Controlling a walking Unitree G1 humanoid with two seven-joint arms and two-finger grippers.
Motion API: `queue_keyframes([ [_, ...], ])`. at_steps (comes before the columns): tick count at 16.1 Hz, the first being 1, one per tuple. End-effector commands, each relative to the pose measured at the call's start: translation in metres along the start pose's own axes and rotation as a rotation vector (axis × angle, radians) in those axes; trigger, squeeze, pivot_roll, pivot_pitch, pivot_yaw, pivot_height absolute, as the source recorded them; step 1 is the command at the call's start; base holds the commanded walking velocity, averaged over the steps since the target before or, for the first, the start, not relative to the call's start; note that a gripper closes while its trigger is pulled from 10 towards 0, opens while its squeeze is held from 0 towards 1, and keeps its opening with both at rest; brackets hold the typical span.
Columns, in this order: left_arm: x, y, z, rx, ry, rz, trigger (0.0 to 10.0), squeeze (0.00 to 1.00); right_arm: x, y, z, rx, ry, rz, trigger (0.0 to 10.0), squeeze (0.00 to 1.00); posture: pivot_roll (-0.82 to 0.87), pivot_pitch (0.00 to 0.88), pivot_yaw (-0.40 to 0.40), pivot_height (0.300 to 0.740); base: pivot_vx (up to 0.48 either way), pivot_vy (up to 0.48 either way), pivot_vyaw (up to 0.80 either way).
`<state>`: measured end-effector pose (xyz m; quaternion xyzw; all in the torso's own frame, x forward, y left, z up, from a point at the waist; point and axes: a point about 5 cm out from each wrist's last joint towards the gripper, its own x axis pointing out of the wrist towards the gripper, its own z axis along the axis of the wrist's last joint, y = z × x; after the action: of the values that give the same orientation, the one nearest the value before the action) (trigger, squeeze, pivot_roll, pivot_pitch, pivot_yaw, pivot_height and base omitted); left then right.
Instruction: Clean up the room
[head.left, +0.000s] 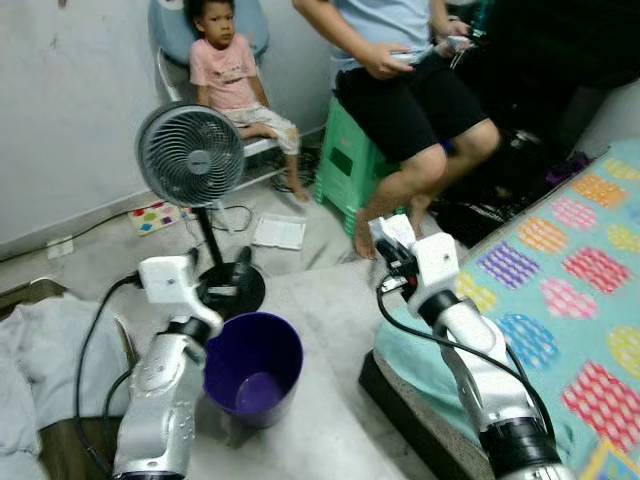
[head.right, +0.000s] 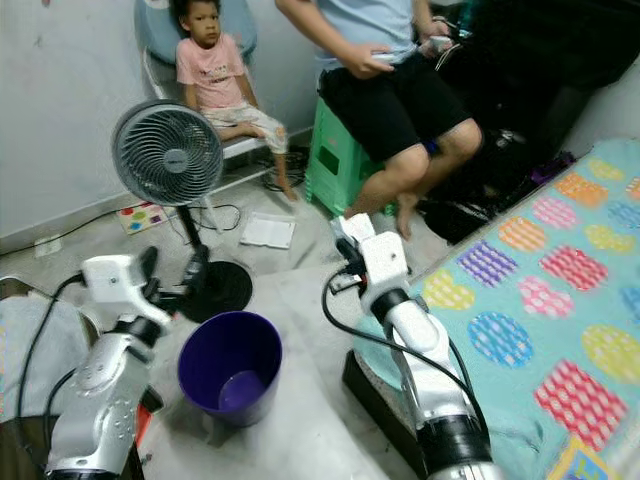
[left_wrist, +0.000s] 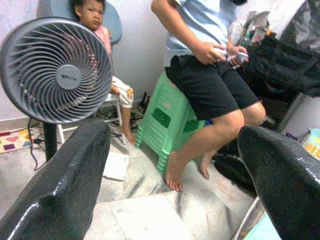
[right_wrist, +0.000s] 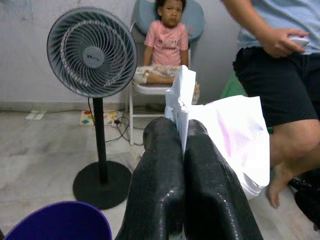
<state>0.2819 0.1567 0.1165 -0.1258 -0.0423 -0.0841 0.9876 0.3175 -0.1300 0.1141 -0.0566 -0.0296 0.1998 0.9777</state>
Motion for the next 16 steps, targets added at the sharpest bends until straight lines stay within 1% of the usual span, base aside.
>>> queue_keyframes([
  [1,-0.0012,0.002,-0.0005,0.016,0.017,0.005,10.0,0.0,0.0024,0.0045,0.0062,-0.012,-0.018,0.015,10.0,0.0,-0.04,0.016,0.019,0.74,0.0,0.0,0.8],
  [4,-0.0027,0.0018,-0.0013,0.016,0.029,-0.007,10.0,0.0,-0.0007,0.0063,0.0038,0.003,-0.01,0.013,10.0,0.0,-0.04,0.023,0.024,0.74,0.0,0.0,0.8],
  [8,-0.0038,-0.0004,-0.0034,0.011,0.04,-0.017,10.0,0.0,-0.0024,0.0061,0.004,0.012,-0.008,0.008,10.0,0.0,-0.04,0.026,0.023,0.74,0.0,0.0,0.0],
  [10,-0.0038,-0.0037,-0.0029,-0.013,0.037,-0.047,10.0,0.0,-0.0024,0.0065,0.004,0.019,-0.007,0.009,10.0,0.0,-0.04,0.026,0.023,0.74,0.0,0.0,0.0],
  [13,-0.0043,-0.0017,-0.0025,-0.003,0.04,-0.036,10.0,0.0,-0.0018,0.0086,0.0047,0.031,-0.009,0.017,10.0,0.0,-0.04,0.021,0.018,0.74,0.0,0.0,0.0],
  [14,-0.0037,-0.0013,-0.0022,0.0,0.042,-0.035,10.0,0.0,-0.0009,0.0094,0.0057,0.008,-0.008,0.023,10.0,0.0,-0.03,0.022,0.019,0.74,0.0,0.0,0.0],
  [16,-0.0028,-0.0021,-0.0018,0.0,0.041,-0.042,10.0,0.0,-0.0003,0.0099,0.0059,0.009,-0.008,0.024,10.0,0.0,-0.03,0.027,0.017,0.74,0.0,0.0,0.0],
])
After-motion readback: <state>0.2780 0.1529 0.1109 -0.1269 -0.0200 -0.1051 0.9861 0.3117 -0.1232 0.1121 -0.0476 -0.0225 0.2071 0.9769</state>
